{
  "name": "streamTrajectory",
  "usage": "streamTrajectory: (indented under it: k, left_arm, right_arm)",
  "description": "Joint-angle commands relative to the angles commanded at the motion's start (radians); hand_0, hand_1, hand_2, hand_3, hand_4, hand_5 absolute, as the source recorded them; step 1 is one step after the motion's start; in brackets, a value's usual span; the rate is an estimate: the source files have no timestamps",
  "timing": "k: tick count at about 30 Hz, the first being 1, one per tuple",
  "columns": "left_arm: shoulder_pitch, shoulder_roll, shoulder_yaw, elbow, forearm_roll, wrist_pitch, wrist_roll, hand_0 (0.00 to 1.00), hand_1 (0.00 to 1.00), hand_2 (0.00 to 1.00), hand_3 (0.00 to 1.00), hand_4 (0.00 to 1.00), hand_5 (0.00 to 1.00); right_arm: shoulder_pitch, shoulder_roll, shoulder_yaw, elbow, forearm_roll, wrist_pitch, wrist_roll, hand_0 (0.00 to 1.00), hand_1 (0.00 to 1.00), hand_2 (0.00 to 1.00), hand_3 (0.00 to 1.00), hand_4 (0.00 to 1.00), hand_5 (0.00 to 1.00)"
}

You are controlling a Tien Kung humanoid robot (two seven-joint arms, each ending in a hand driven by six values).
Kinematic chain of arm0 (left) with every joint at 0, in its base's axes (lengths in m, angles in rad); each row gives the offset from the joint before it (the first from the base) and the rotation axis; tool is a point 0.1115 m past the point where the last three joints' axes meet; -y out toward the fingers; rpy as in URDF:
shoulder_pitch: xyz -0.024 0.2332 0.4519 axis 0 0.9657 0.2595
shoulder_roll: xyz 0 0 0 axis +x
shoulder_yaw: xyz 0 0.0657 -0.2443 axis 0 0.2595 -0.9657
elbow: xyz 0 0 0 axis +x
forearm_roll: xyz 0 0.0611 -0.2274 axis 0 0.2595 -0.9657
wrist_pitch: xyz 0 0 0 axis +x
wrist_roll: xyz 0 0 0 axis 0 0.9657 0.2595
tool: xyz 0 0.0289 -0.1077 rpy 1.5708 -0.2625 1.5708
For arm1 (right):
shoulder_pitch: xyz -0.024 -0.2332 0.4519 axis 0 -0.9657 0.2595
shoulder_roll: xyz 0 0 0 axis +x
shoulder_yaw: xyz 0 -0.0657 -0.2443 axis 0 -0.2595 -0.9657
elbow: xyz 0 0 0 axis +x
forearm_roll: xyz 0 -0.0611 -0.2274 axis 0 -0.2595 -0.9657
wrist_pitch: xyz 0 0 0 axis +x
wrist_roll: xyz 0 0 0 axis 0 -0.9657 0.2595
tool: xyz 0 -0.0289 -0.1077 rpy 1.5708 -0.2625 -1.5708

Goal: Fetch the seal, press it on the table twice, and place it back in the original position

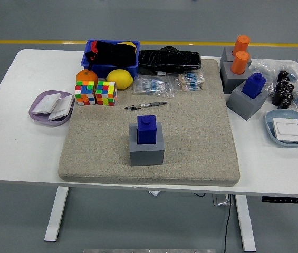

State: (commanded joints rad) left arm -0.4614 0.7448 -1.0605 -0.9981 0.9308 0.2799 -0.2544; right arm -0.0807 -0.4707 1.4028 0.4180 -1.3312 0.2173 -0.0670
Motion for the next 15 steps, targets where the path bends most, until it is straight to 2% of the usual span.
streamTrajectory:
  k: [15]
  left_arm:
    - [0.000, 0.001, 0.007, -0.002, -0.002, -0.001, 0.000, 0.839, 0.834, 0.841, 0.853, 0.809, 0.136]
  right_arm:
    - [-0.003, -0.005, -0.011, 0.000, 0.003, 0.000, 0.001, 0.783, 0.694, 0.664, 0.644, 0.805, 0.460]
